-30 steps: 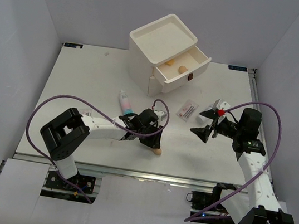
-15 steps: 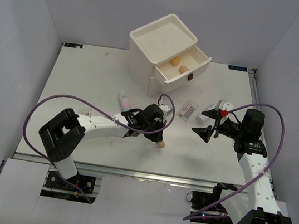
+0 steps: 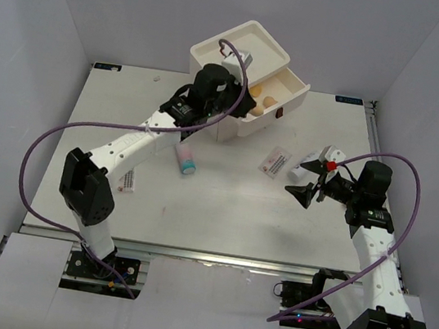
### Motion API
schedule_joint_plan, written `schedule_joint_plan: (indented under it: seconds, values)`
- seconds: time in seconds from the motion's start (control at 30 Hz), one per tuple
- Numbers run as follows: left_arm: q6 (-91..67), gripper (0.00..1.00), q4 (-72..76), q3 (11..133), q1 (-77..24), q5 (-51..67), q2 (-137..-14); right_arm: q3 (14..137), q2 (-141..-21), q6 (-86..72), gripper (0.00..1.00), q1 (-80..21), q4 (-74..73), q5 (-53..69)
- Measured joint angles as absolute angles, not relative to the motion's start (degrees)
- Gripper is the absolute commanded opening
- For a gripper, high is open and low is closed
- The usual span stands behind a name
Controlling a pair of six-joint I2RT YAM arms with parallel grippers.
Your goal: Organize the makeup
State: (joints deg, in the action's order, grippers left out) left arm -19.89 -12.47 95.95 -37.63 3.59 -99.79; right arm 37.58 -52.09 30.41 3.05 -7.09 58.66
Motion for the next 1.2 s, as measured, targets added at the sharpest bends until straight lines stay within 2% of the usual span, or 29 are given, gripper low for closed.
schedule_joint_plan:
  seconds: [0.2, 0.33, 0.63, 0.8, 1.1, 1.2]
  values:
    - [-18.4, 0.08, -13.0, 108.7, -35.3, 2.3, -108.1, 37.4, -52.1, 30.4, 0.88, 3.1, -7.0, 58.6]
    - [-17.3, 0.18, -13.7, 111.4, -34.6, 1.8, -112.6, 36.9, -52.1, 30.4, 0.88, 3.4, -7.0, 58.5]
    - [-15.7, 0.54, -16.4, 111.5, -34.3, 1.4, -115.9, 36.8, -52.2, 30.4, 0.88, 3.4, -7.0, 58.4]
    - [-15.5, 0.59, -16.3, 111.4, -34.3, 1.5, -115.7, 36.8, -52.2, 30.4, 0.88, 3.5, -7.0, 58.4]
    - [-15.6, 0.62, -16.1, 107.7, -34.3, 3.4, -111.7, 36.8, -52.7, 30.4, 0.88, 4.3, -6.9, 58.3]
    - [-15.5, 0.70, -14.5, 101.5, -34.3, 4.7, -106.5, 36.6, -52.9, 29.8, 0.88, 4.9, -6.3, 57.8]
